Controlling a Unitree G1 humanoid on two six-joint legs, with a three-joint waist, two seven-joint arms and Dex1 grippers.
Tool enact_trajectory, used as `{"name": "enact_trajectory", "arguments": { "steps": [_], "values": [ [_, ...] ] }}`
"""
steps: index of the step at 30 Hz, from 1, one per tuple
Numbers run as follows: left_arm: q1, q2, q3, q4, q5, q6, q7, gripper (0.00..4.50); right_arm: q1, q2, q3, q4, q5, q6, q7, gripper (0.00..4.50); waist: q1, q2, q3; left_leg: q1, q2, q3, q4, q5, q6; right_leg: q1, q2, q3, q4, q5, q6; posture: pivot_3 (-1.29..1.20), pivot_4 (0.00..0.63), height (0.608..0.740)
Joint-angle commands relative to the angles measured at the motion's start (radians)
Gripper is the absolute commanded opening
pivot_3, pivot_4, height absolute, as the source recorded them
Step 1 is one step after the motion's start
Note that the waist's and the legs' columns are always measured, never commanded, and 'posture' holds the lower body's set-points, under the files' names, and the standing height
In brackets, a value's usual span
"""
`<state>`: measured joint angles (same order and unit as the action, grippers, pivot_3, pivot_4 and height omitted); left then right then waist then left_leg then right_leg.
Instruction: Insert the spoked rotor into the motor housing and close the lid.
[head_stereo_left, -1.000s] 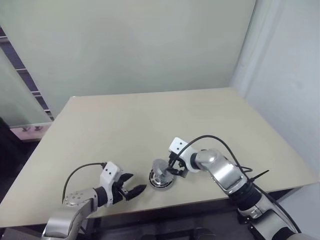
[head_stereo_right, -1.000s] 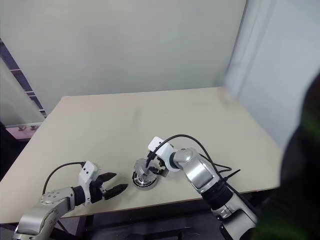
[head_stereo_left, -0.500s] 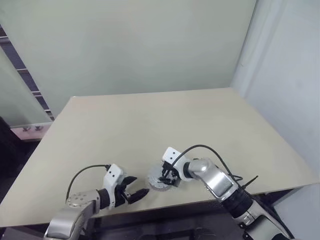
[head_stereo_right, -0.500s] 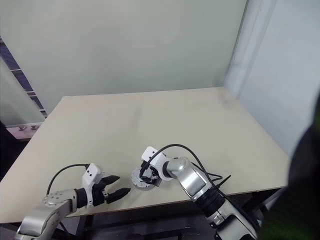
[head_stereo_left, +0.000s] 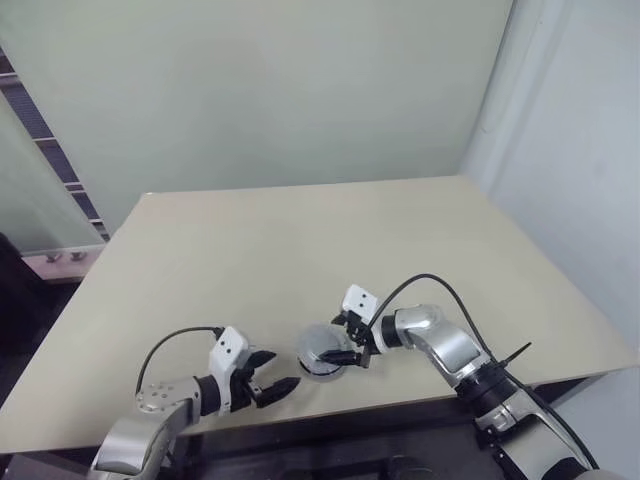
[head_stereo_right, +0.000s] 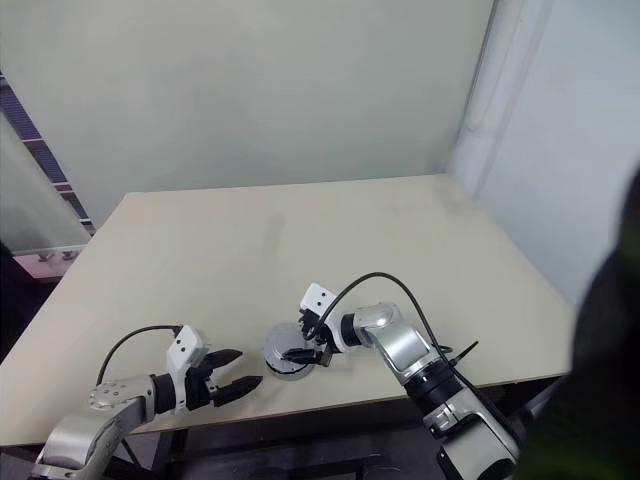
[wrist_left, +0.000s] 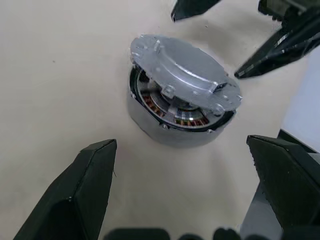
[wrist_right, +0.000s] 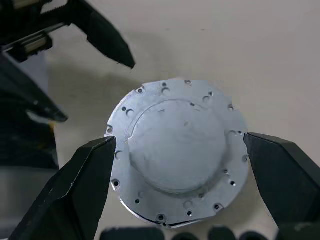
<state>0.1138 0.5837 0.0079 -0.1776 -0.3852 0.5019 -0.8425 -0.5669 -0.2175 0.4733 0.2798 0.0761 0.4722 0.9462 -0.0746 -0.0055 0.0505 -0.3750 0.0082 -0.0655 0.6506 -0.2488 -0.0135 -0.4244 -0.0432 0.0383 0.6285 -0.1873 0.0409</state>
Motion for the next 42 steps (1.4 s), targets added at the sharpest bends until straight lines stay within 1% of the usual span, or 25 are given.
{"name": "enact_trajectory", "arguments": {
  "steps": [1,5,6,8,11,21,24,25,26,34,42],
  "values": [
    [-0.016,0.014,0.020,-0.010,-0.008,-0.024,-0.016,3.52,-0.038,0.011,-0.012,0.024,0.002,-0.056,0.031,4.50,0.000,0.000,0.000,0.000,0.000,0.000,0.000,0.000,0.000,0.000,0.000,0.000,0.000,0.000,0.000,0.00,0.000,0.740],
    [-0.021,0.021,0.028,-0.010,-0.011,-0.026,-0.021,2.14,-0.047,0.025,-0.004,0.077,-0.013,-0.094,0.037,4.50,0.000,0.000,0.000,0.000,0.000,0.000,0.000,0.000,0.000,0.000,0.000,0.001,0.000,0.000,0.000,0.00,0.000,0.740],
    [-0.021,0.022,0.029,-0.010,-0.011,-0.027,-0.021,1.69,-0.048,0.028,-0.002,0.088,-0.016,-0.100,0.039,4.50,0.000,0.000,0.000,0.000,0.000,0.000,0.000,0.000,0.000,0.000,0.001,0.001,0.000,0.000,0.000,0.00,0.000,0.740],
    [-0.022,0.022,0.032,-0.012,-0.010,-0.030,-0.020,1.11,-0.051,0.035,0.000,0.108,-0.024,-0.112,0.042,4.50,0.000,0.000,0.000,0.000,0.000,0.000,0.000,0.000,0.000,0.000,0.001,0.001,0.000,0.000,0.000,0.00,0.000,0.740],
    [-0.025,0.023,0.036,-0.014,-0.009,-0.032,-0.017,0.03,-0.056,0.052,0.002,0.142,-0.038,-0.132,0.043,4.50,0.000,0.000,0.000,0.000,0.000,0.000,0.000,0.000,0.000,0.000,0.002,0.002,0.000,0.000,0.000,0.00,0.000,0.740],
    [-0.029,0.030,0.043,-0.026,-0.008,-0.025,-0.012,0.01,-0.088,0.097,0.005,0.246,-0.078,-0.188,0.051,4.50,0.000,0.000,0.000,0.001,0.002,-0.001,0.001,0.000,0.000,0.000,0.005,0.004,0.003,0.001,-0.001,0.00,0.000,0.740],
    [-0.029,0.033,0.043,-0.028,-0.008,-0.025,-0.011,0.00,-0.089,0.100,0.007,0.252,-0.087,-0.196,0.057,3.91,0.000,0.000,0.000,0.001,0.002,-0.001,0.001,0.000,0.000,0.000,0.005,0.004,0.003,0.001,-0.001,0.00,0.000,0.740],
    [-0.029,0.033,0.041,-0.030,-0.007,-0.024,-0.009,0.00,-0.089,0.101,0.008,0.254,-0.090,-0.199,0.058,3.56,0.000,0.000,0.000,0.001,0.002,-0.001,0.002,0.000,0.000,0.000,0.005,0.004,0.004,0.001,-0.001,0.00,0.000,0.740],
    [-0.030,0.033,0.038,-0.031,-0.007,-0.024,-0.008,0.00,-0.089,0.103,0.008,0.254,-0.093,-0.199,0.059,3.31,0.000,0.000,0.000,0.001,0.002,-0.001,0.002,0.000,0.000,0.000,0.005,0.004,0.004,0.001,-0.001,0.00,0.000,0.740],
    [-0.062,0.018,0.011,-0.025,0.001,-0.024,0.004,0.00,-0.087,0.113,0.011,0.229,-0.124,-0.136,0.044,3.30,0.000,0.000,0.000,0.002,0.001,-0.001,0.007,0.000,0.000,0.000,0.006,0.005,0.012,0.000,-0.001,0.00,0.000,0.740],
    [-0.071,0.010,0.003,-0.019,0.005,-0.026,0.009,0.00,-0.065,0.137,-0.006,0.166,-0.101,-0.027,0.009,3.30,-0.001,0.000,0.000,0.003,0.002,-0.001,0.010,0.000,0.000,0.000,0.007,0.006,0.013,0.000,-0.001,0.00,0.000,0.740]
  ]
}}
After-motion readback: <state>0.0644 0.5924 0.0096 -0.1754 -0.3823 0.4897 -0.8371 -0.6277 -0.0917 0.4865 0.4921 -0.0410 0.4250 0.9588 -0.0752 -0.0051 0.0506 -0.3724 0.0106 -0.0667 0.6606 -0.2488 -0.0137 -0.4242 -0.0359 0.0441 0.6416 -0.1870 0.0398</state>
